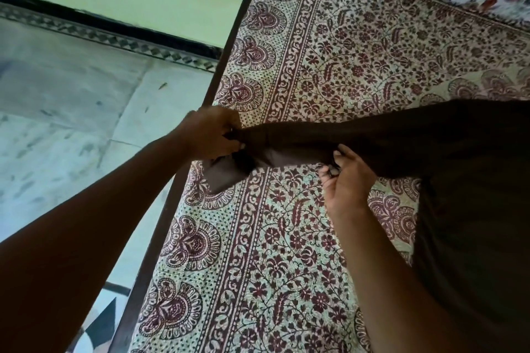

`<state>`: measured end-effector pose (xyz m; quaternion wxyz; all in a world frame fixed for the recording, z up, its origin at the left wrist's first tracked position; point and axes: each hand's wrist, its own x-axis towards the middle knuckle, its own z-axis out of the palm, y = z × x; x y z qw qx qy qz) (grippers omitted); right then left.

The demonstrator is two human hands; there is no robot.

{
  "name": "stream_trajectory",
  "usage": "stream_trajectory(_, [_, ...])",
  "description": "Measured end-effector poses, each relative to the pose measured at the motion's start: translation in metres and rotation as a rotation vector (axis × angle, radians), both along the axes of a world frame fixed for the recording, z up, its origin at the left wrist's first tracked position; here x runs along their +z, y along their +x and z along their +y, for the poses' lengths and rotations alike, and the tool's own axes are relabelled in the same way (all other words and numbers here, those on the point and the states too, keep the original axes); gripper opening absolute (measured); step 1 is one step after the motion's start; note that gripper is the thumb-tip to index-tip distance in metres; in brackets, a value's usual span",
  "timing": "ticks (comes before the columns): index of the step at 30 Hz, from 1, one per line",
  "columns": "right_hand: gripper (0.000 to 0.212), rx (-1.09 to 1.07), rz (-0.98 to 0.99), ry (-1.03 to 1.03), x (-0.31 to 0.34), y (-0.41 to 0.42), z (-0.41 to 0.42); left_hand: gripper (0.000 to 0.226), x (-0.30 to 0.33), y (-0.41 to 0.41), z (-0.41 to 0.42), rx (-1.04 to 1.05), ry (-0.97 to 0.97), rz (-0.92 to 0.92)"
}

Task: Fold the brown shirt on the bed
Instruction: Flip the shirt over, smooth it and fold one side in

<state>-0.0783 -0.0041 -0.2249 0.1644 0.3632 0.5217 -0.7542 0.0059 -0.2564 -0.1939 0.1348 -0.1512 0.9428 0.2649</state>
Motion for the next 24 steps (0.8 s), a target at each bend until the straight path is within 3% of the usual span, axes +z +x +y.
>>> stream_trajectory(3, [0.025,0.064,0.003,0.105,-0.01,0.006,0.001,0.04,-0.006,0.011,0.009,0.039,-0.215,0.142])
stream_trajectory(7, [0.024,0.15,-0.022,0.262,-0.029,0.02,0.007,0.051,-0.025,0.022,0.028,0.157,-0.253,0.169])
stream_trajectory(10, [0.019,0.166,0.006,0.256,-0.031,0.022,0.009,0.038,-0.039,0.025,0.044,0.421,-0.142,0.165])
stream_trajectory(13, [0.02,0.149,0.014,0.272,-0.032,0.02,0.01,0.046,-0.048,0.024,0.044,0.742,0.067,0.056])
stream_trajectory(16, [0.022,0.146,0.009,0.296,-0.036,0.018,0.009,0.056,-0.057,0.027,0.034,0.767,0.044,0.042])
stream_trajectory(20, [0.023,0.119,0.065,0.304,-0.038,0.017,0.007,0.025,-0.052,0.03,0.022,0.802,-0.004,0.214])
stream_trajectory(24, [0.027,0.143,0.182,0.3,-0.035,0.017,0.007,0.025,-0.043,0.029,0.013,0.89,-0.063,0.257])
